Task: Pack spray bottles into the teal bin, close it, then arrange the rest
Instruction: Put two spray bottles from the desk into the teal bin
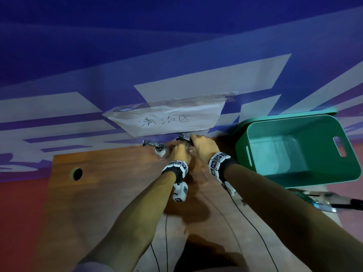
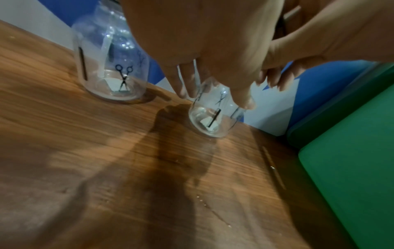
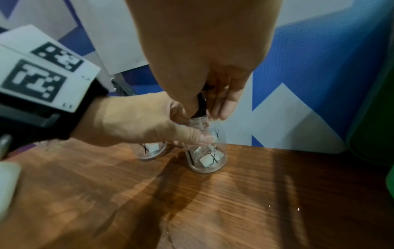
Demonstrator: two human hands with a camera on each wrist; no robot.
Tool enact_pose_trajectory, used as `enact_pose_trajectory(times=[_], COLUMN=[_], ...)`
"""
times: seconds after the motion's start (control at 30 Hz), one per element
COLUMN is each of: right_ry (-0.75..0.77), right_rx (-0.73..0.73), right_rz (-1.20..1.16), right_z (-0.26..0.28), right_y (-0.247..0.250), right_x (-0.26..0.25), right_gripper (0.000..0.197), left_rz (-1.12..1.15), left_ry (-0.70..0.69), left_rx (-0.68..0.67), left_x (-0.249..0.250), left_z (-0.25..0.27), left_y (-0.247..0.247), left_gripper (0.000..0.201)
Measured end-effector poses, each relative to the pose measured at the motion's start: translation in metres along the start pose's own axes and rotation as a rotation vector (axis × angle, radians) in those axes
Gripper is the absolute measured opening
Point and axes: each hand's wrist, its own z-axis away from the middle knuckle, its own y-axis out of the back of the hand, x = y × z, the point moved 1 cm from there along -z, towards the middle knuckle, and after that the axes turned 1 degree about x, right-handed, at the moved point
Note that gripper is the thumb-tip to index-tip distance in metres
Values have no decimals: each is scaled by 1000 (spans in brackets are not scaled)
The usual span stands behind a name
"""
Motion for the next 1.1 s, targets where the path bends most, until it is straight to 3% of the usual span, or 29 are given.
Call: enact_pose_trajectory(times=[0.23, 0.37, 0.5, 0.7, 1.0, 1.1], right_ry=[12, 24, 76, 95, 93, 69], right_rx=[-40, -87, -137, -96, -69, -41], right_rz=[-41, 32, 71, 32, 22, 42], right_z=[-1, -13, -22, -21, -12, -16], right_y=[11, 26, 29, 16, 3, 0], right_x=[-4, -7, -12, -13, -1, -1], right_gripper=[30, 28, 24, 42, 50, 44], left_rz=[34, -53, -40, 50, 37, 44], left_ry=[-39, -100, -96, -79, -18, -3], left_rx=[-59, -60, -66, -53, -60, -64], left_x=[-4, -11, -14, -11, -11, -12], left_z=[-4, -7, -9, -4, -8, -8], left_y=[1, 3, 7, 2, -6, -4], left_gripper=[12, 33, 38, 33, 37, 33])
